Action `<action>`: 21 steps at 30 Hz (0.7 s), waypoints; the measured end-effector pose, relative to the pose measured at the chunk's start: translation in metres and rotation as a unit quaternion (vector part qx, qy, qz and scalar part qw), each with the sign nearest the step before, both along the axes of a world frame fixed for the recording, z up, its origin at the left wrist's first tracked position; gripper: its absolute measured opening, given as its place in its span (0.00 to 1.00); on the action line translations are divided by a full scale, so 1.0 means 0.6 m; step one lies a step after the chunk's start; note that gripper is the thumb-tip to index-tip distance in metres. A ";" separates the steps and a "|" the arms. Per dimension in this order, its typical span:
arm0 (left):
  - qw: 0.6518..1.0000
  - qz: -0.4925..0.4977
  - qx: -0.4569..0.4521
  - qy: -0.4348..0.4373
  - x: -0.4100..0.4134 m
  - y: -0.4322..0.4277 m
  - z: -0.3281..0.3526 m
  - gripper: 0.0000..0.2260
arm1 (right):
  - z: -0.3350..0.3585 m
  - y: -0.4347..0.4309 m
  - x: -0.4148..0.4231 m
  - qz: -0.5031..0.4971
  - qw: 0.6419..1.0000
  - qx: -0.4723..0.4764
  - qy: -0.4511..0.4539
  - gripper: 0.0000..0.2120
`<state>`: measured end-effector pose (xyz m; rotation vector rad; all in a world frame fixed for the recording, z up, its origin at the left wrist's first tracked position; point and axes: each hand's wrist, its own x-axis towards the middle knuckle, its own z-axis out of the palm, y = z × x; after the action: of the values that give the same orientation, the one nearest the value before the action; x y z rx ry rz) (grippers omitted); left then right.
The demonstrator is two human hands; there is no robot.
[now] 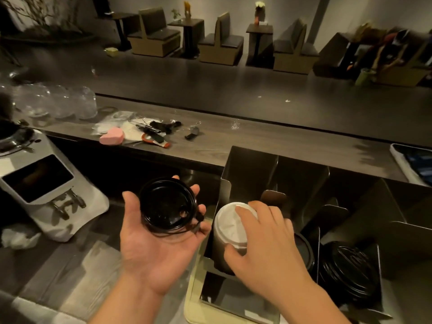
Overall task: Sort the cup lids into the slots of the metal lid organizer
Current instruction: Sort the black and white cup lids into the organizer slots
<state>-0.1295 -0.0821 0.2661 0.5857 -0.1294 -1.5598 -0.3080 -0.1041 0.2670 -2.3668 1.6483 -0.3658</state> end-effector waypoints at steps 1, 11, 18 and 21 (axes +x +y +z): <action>1.000 -0.002 -0.004 -0.002 -0.002 -0.002 0.002 0.38 | 0.001 -0.003 0.001 0.003 1.000 0.004 -0.001 0.27; 0.979 -0.071 -0.148 -0.118 -0.019 -0.013 0.028 0.43 | -0.013 -0.003 -0.024 0.008 0.991 0.074 -0.114 0.35; 0.898 -0.207 -0.235 -0.308 -0.114 -0.027 0.052 0.46 | 0.059 0.037 -0.129 -0.080 0.883 0.042 -0.460 0.10; 0.776 -0.259 -0.303 -0.488 -0.166 -0.041 0.062 0.45 | 0.089 0.041 -0.195 -0.032 0.825 0.087 -0.557 0.20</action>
<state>-0.2293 -0.1064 0.3035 0.8159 -1.6482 -1.4389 -0.4247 -0.0798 0.3201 -1.3919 1.0668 -1.2425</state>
